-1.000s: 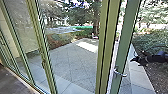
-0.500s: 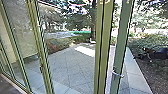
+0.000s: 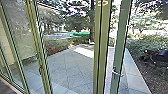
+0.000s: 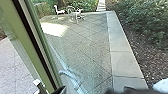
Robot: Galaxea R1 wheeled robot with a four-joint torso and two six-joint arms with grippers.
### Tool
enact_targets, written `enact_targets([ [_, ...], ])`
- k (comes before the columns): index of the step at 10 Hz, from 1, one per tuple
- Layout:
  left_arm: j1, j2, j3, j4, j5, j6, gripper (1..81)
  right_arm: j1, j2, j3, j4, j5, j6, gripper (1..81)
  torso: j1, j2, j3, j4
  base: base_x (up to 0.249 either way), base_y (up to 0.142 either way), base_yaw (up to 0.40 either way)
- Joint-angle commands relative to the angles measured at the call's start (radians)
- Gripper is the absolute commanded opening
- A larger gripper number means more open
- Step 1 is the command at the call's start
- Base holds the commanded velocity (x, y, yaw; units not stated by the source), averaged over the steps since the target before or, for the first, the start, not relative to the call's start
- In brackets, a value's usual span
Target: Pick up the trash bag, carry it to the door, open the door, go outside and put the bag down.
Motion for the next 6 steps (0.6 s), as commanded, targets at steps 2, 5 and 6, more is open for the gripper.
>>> enact_targets([
  [2, -0.045, 0.007, 0.002, -0.005, 0.061, -0.003, 1.0, 0.08, -0.027, -0.084, -0.165, -0.058, -0.072, 81.1, 0.0, 0.0, 0.047, -0.038, 0.0, 0.0, 0.0],
  [5, -0.045, 0.013, 0.003, -0.003, 0.063, -0.011, 1.0, 0.047, -0.038, -0.121, -0.165, -0.036, -0.122, 81.1, 0.001, 0.0, 0.056, -0.043, 0.0, 0.0, 0.0],
  [6, -0.044, 0.014, 0.003, -0.003, 0.063, -0.013, 1.0, 0.035, -0.035, -0.124, -0.168, -0.033, -0.125, 81.1, 0.0, 0.0, 0.072, -0.059, 0.0, 0.0, 0.0],
])
